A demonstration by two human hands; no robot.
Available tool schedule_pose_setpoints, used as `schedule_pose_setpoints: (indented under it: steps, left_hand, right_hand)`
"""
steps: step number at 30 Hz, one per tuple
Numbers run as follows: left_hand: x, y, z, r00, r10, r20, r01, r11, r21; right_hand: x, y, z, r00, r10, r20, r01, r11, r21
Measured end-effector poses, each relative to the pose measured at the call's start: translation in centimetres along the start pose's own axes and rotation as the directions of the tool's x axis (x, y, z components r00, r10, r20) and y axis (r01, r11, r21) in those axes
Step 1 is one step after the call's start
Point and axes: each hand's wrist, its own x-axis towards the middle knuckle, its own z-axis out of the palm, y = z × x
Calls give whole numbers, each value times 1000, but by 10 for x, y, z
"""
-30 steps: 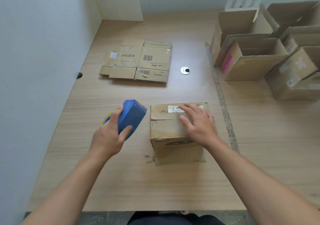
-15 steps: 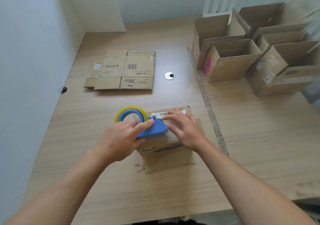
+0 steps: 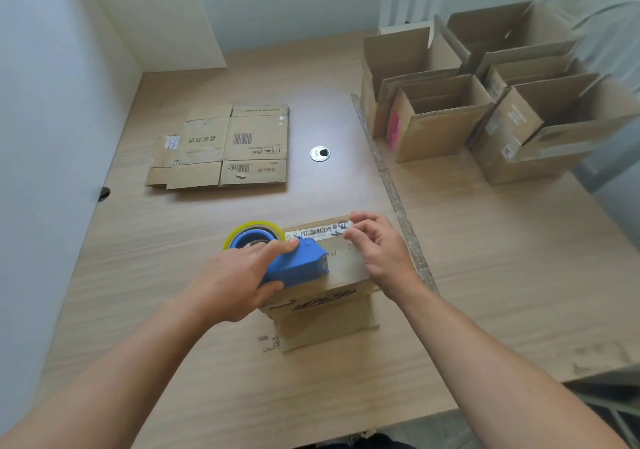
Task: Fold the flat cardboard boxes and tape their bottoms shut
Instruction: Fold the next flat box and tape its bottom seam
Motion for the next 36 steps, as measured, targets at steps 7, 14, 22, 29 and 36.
schedule_pose_setpoints:
  steps: [7, 14, 22, 29, 36]
  left_hand:
    - [-3, -2, 2, 999, -29, 32, 28, 1000, 10]
    - [5, -6, 0, 996, -28, 86, 30, 999, -19]
    - [5, -7, 0, 996, -21, 87, 22, 1000, -6]
    - [6, -5, -3, 995, -24, 96, 23, 1000, 17]
    - [7, -2, -2, 996, -29, 80, 28, 999, 18]
  right_hand:
    - [6, 1, -67, 965, 232, -122, -204, 957, 206]
    - [11, 4, -72, 884, 458, 96, -468, 872, 145]
    - [22, 17, -60, 872, 487, 56, -490, 868, 75]
    - [26, 32, -38, 784, 615, 87, -620, 765, 176]
    - [17, 36, -20, 741, 670, 42, -653, 705, 277]
